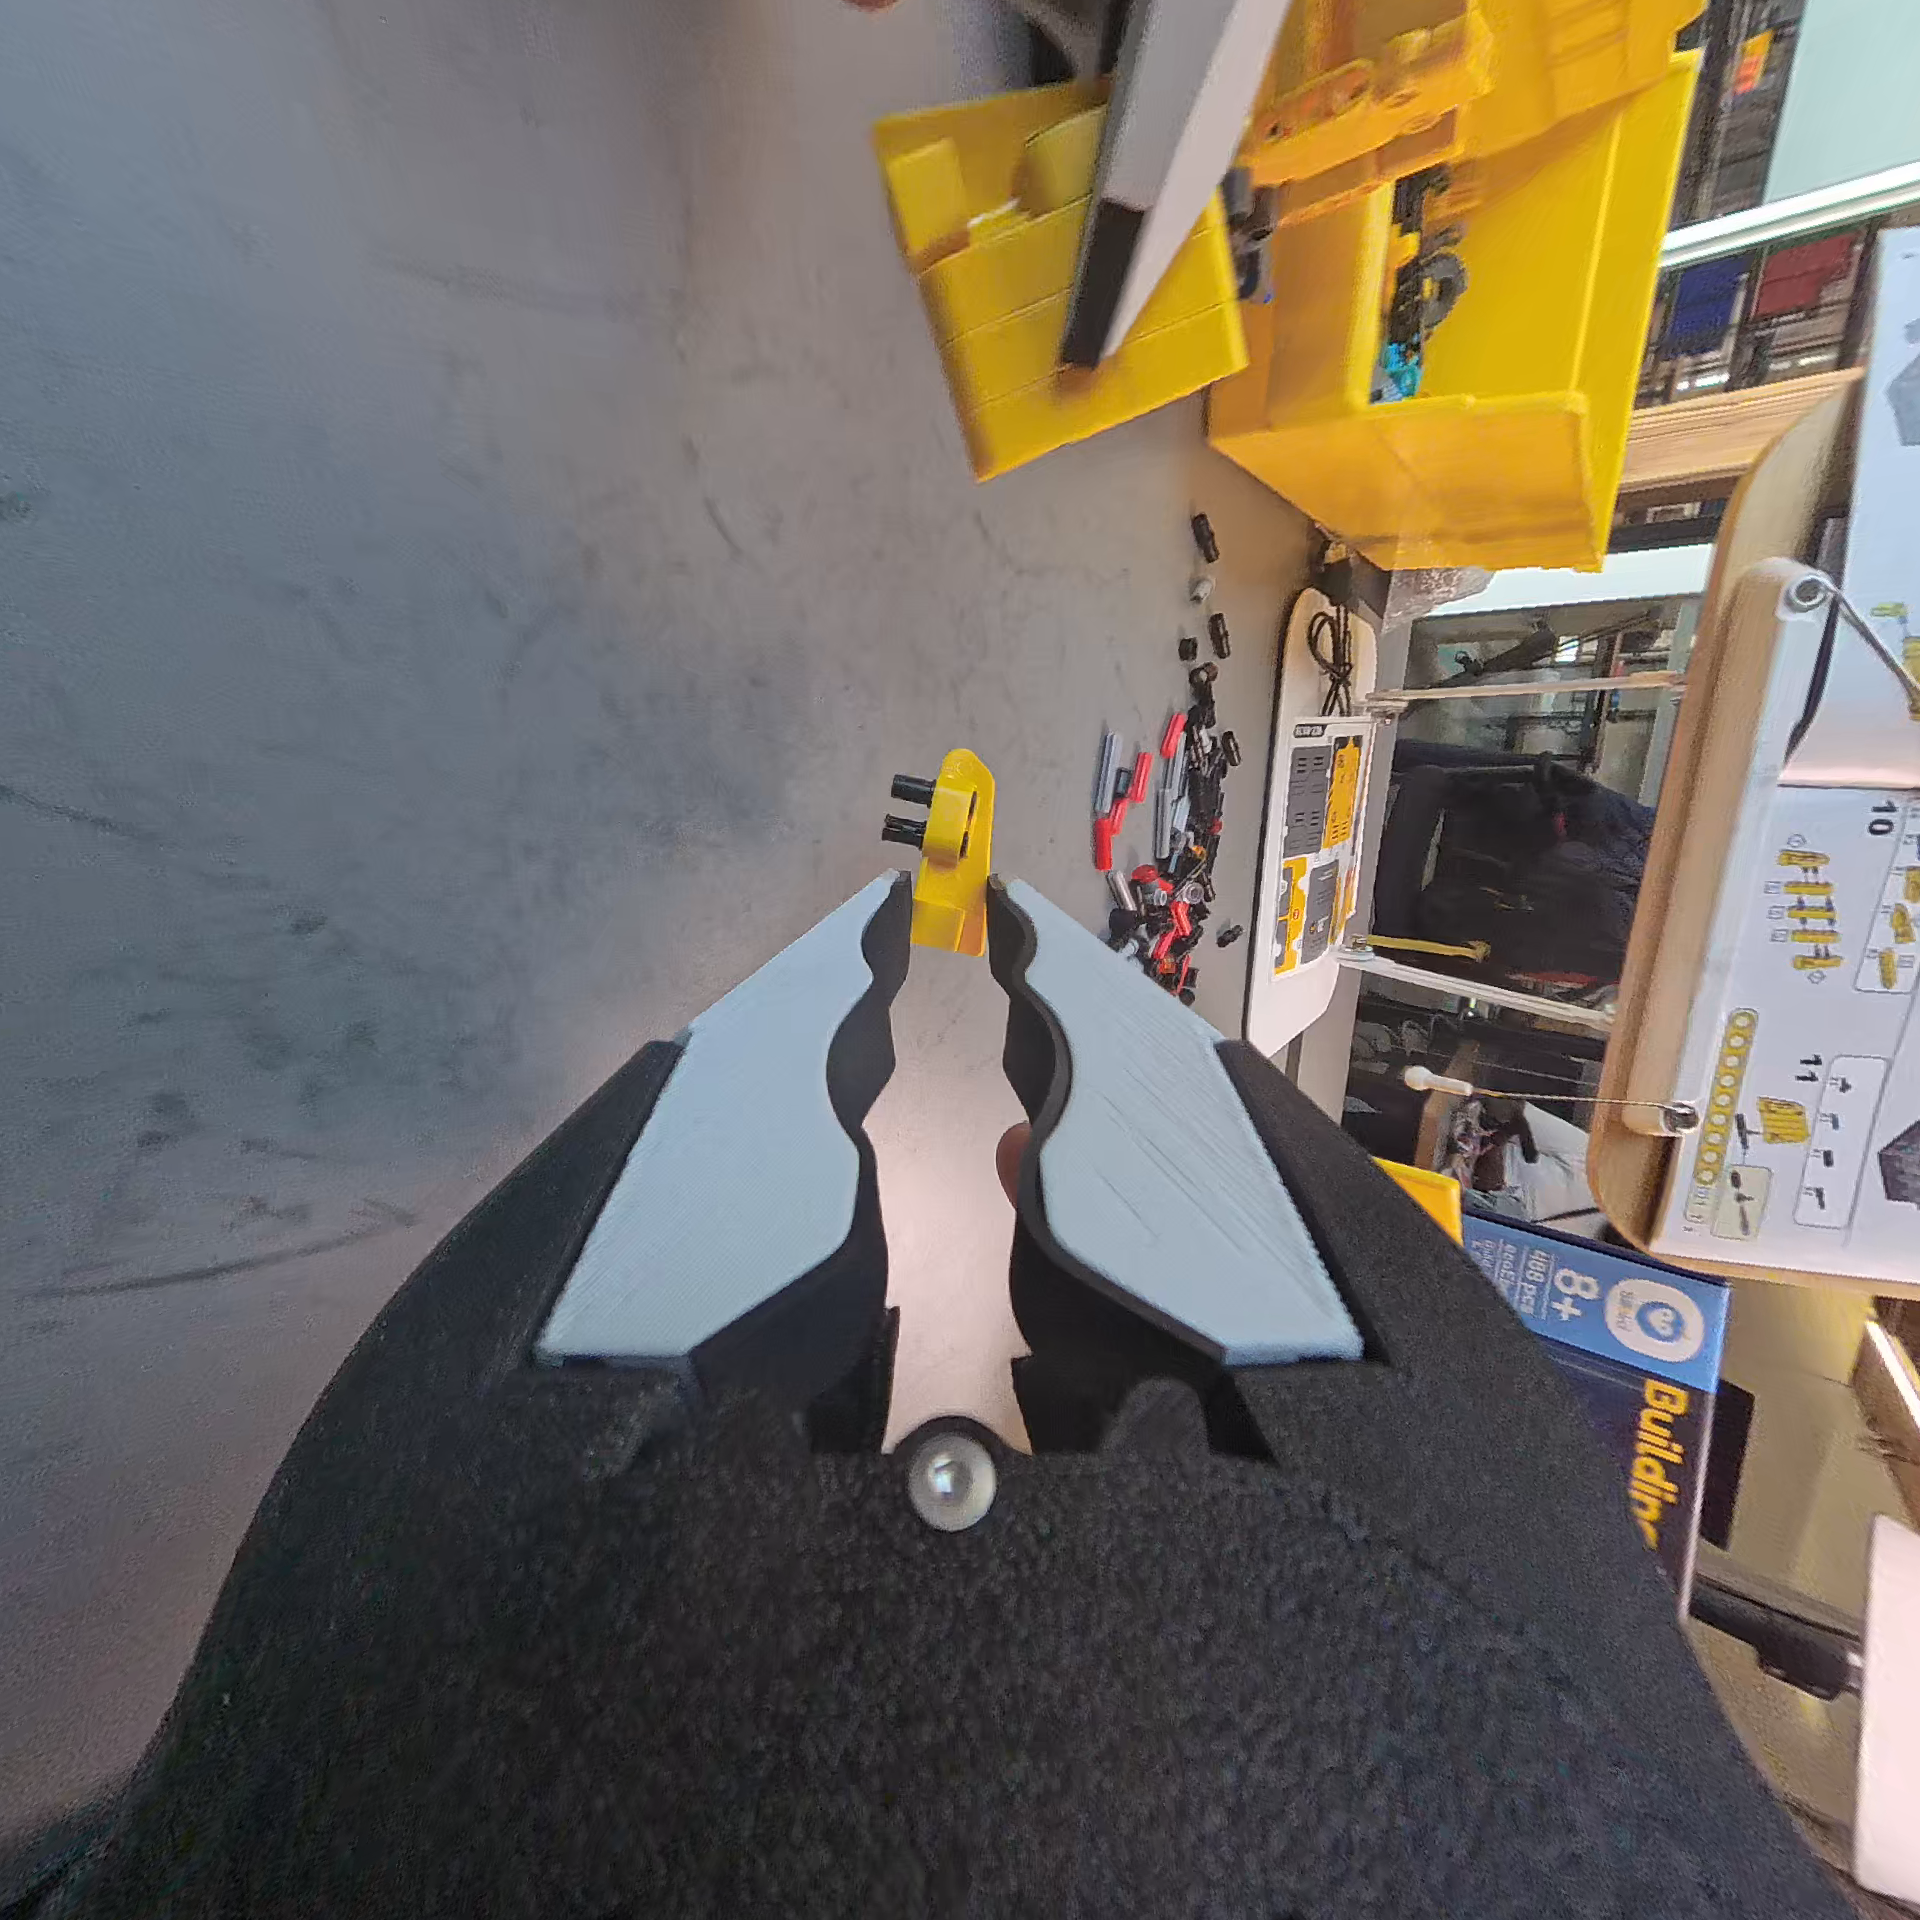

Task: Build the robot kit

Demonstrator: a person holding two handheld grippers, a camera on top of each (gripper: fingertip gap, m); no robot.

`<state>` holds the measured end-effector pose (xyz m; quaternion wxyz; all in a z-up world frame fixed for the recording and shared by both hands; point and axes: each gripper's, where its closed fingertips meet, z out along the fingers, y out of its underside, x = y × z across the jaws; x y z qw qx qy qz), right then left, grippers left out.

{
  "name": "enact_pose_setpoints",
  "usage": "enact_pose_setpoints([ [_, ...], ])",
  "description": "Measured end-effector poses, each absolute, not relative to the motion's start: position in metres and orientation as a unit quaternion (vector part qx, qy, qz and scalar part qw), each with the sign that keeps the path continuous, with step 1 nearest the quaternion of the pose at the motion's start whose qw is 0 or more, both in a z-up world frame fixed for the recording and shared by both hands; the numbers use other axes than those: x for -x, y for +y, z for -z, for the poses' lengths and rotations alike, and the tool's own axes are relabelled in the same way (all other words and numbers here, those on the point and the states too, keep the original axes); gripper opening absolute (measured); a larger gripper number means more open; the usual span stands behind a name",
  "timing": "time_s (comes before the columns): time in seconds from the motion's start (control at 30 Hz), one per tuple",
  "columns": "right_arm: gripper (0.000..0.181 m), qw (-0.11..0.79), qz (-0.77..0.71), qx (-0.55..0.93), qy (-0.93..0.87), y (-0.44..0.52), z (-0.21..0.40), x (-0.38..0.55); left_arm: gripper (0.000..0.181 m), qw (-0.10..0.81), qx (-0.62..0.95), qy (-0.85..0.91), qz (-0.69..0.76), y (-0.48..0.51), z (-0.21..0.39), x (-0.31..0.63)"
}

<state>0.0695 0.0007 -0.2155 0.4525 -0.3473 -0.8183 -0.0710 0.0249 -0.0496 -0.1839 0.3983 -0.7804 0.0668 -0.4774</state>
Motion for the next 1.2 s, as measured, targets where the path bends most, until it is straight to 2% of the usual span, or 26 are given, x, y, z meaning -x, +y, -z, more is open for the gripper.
enact_pose_setpoints([
  [0.23,0.014,0.510,-0.169,0.482,-0.692,-0.022,0.159,-0.044,0.006,0.416,0.729,0.056,0.540,-0.052,0.162,-0.031],
  [0.4,0.014,0.520,-0.248,0.510,-0.639,-0.031,0.136,-0.032,0.006,0.454,0.673,0.045,0.582,-0.052,0.138,-0.026],
  [0.63,0.014,0.521,-0.199,0.497,-0.665,-0.025,0.149,-0.035,0.006,0.463,0.667,0.037,0.583,-0.049,0.138,-0.022],
  [0.9,0.014,0.552,0.010,0.383,-0.741,-0.005,0.181,-0.050,0.006,0.435,0.702,0.034,0.563,-0.045,0.155,-0.029],
  [1.0,0.014,0.563,-0.008,0.364,-0.742,-0.015,0.177,-0.045,0.006,0.419,0.711,0.074,0.560,-0.051,0.157,-0.043],
  [1.2,0.014,0.595,-0.033,0.308,-0.741,-0.028,0.165,-0.035,0.006,0.446,0.715,0.135,0.522,-0.058,0.153,-0.054],
])
